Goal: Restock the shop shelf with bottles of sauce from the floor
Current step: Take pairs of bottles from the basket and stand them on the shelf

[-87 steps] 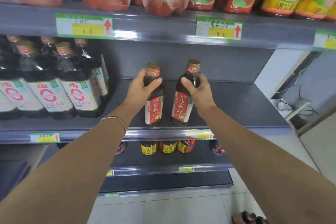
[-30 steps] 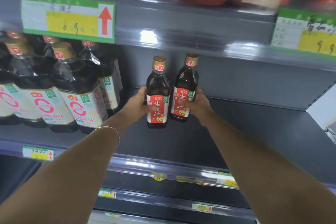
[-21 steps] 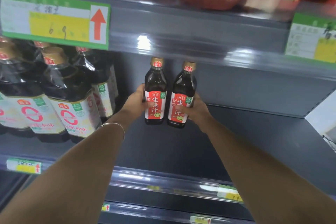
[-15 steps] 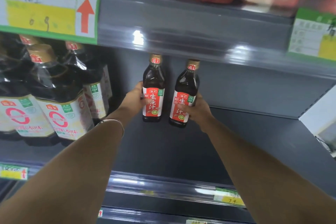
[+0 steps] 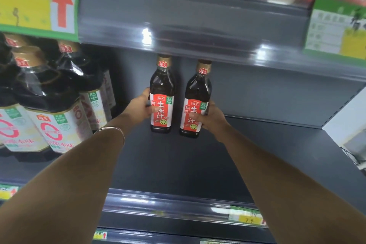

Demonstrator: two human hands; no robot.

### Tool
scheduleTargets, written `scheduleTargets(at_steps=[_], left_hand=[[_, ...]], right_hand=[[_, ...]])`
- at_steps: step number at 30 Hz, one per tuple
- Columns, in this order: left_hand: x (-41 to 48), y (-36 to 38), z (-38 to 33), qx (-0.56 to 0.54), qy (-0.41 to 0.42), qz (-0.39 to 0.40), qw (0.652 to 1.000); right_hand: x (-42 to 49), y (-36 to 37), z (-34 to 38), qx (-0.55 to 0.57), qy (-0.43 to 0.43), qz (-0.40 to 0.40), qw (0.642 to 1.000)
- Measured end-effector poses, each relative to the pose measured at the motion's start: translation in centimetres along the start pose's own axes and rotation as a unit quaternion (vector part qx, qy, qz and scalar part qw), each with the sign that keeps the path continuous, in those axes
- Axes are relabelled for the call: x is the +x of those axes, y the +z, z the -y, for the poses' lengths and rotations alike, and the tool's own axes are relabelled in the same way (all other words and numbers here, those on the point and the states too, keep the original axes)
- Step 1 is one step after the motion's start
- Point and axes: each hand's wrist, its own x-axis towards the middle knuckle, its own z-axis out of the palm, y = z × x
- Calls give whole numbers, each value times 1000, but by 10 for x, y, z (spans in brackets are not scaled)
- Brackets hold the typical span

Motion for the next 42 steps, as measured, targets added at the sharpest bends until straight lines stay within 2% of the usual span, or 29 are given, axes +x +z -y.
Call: scheduleTargets(at_steps=[10, 15, 19, 22, 24, 34, 39, 42], left_hand=[[-4, 5, 2, -17, 6, -28, 999], [-11, 7, 1, 21, 1, -39, 999], [-36, 5, 4, 106, 17, -76, 991], [-63, -3, 15, 166, 22, -80, 983], [-83, -10, 20, 185, 22, -76, 980], [-168, -70, 34, 216, 19, -83, 973], [-244, -124, 72, 243, -53, -104, 963], [-302, -164, 102, 266, -123, -123, 948]], right_hand=[[-7, 2, 2, 23, 9, -3, 1000], [-17, 8, 2, 27, 39, -18, 999], [-34, 18, 9, -32, 59, -80, 995], [-57, 23, 19, -81, 63, -185, 977], [-71, 30, 27, -101, 42, -223, 969], [-126, 109, 81, -104, -92, -51, 989], [-166, 162, 97, -87, -65, 106, 988], [-197, 209, 118, -103, -48, 209, 971]])
